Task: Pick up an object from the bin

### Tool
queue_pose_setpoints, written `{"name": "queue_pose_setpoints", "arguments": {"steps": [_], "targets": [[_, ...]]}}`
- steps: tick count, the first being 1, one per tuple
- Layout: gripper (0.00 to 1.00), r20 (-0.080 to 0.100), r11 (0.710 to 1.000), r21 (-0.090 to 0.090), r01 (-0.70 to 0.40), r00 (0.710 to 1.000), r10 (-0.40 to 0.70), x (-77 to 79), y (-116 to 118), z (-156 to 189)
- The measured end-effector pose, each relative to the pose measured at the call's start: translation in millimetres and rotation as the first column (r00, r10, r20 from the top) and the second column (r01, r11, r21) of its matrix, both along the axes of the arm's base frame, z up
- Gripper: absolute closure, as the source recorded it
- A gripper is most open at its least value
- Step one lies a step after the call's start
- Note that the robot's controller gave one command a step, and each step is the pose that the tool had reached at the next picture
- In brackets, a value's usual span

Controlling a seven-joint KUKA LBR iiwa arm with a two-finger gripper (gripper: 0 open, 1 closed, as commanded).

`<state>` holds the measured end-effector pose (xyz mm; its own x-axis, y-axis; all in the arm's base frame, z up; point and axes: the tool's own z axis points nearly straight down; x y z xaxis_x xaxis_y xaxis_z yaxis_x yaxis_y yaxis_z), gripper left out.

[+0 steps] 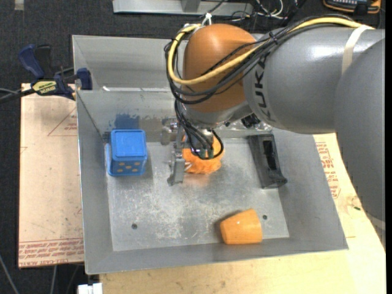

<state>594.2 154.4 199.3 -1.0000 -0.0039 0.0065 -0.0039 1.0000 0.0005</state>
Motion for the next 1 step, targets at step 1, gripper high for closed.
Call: {"name": "queue_pose_setpoints", "arguments": {"steps": [1], "targets": [[0.0, 0.008, 1.0, 0.001, 0.003, 1.0, -0.003, 1.6, -0.7, 5.0]]}}
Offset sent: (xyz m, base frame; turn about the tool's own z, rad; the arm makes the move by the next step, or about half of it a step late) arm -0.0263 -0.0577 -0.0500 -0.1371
